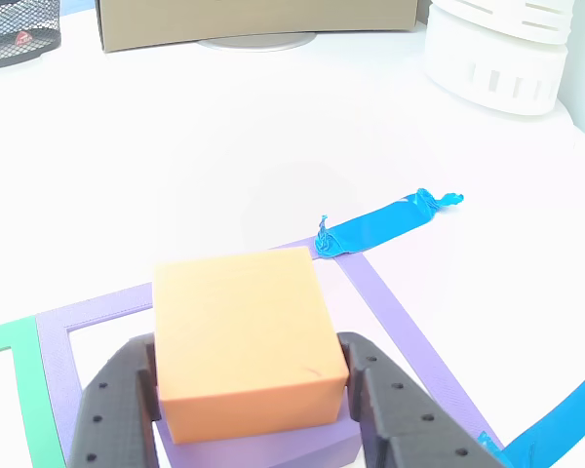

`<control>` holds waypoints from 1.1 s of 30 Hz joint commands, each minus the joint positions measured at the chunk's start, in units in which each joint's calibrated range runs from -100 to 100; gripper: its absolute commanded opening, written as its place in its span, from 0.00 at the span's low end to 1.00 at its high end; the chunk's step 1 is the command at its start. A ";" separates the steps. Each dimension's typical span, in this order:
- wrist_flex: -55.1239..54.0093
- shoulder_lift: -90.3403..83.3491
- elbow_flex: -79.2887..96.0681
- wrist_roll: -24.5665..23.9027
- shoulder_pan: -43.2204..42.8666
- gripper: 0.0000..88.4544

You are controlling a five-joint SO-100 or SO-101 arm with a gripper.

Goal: Tower of hanoi

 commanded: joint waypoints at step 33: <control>62.72 -54.09 -8.22 0.00 -10.18 0.11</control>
